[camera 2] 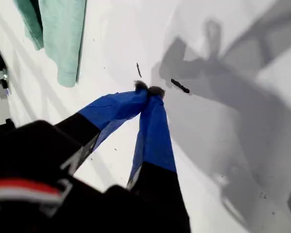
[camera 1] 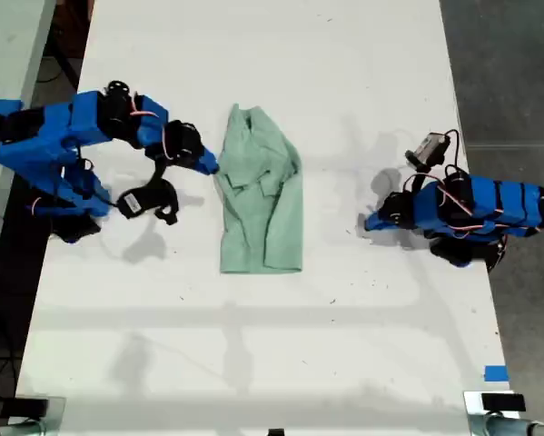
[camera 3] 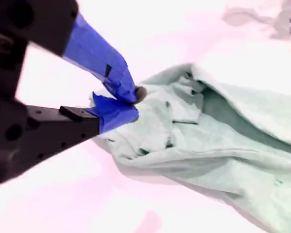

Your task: Fold t shirt

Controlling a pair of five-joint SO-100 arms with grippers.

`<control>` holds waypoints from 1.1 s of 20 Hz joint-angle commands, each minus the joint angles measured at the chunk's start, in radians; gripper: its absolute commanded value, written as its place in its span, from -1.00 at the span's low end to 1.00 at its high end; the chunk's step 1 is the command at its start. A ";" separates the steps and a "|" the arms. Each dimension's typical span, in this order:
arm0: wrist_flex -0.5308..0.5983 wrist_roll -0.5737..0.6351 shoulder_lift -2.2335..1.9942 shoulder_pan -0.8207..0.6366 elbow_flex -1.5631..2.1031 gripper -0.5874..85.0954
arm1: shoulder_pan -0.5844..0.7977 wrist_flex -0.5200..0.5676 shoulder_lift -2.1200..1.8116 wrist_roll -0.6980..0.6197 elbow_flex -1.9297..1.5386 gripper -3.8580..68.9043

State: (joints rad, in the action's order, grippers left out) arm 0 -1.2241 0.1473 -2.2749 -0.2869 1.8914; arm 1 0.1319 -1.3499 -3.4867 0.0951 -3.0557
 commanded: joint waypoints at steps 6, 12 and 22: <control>0.503 0.011 -0.810 0.060 1.023 -0.99 | -0.005 -0.005 -0.017 -0.015 -0.041 -0.89; 0.325 0.020 -1.336 -0.023 1.324 -0.99 | -0.008 -0.005 -0.017 -0.015 -0.041 -0.89; 0.282 -0.002 -1.331 -0.032 1.313 -0.99 | 0.002 -0.005 -0.017 -0.029 -0.041 -0.89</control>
State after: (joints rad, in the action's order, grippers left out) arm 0 -0.9373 0.1626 -3.5972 -0.3083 3.1968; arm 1 0.1243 -1.3499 -3.4867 0.0890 -3.0557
